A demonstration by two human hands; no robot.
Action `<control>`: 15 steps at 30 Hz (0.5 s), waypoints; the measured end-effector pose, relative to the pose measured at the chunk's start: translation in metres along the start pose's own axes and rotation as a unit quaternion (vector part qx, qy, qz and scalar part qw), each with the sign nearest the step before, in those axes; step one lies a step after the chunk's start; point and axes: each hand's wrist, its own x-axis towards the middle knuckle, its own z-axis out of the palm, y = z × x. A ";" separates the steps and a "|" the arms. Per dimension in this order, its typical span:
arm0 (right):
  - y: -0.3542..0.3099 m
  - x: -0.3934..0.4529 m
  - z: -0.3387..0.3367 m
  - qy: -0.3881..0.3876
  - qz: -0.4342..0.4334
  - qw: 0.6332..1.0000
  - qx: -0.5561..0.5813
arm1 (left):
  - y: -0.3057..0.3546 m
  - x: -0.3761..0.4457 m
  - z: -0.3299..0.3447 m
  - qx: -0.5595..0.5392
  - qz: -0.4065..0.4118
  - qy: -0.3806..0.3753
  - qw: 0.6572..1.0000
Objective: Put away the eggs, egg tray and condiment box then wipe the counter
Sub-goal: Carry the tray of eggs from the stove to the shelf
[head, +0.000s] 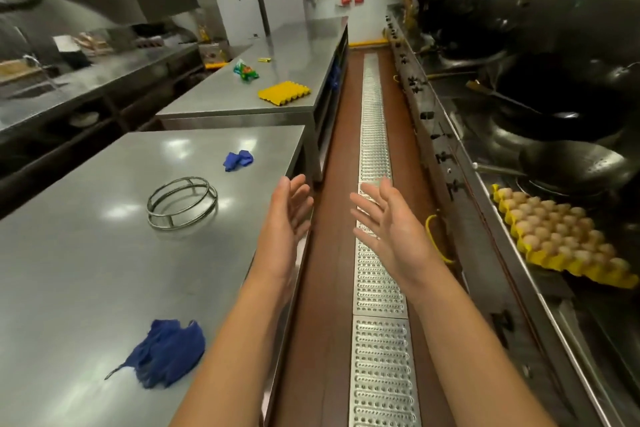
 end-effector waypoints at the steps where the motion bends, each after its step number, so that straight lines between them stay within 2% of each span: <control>1: 0.001 0.009 -0.004 0.004 0.002 1.000 -0.001 | -0.003 0.011 0.003 0.002 -0.001 -0.001 1.000; 9: 0.002 0.101 -0.041 0.064 0.014 0.998 -0.008 | -0.039 0.121 0.036 0.011 -0.018 -0.047 0.999; 15: -0.022 0.189 -0.069 0.146 -0.013 0.989 -0.024 | -0.046 0.239 0.068 -0.015 -0.034 -0.132 0.991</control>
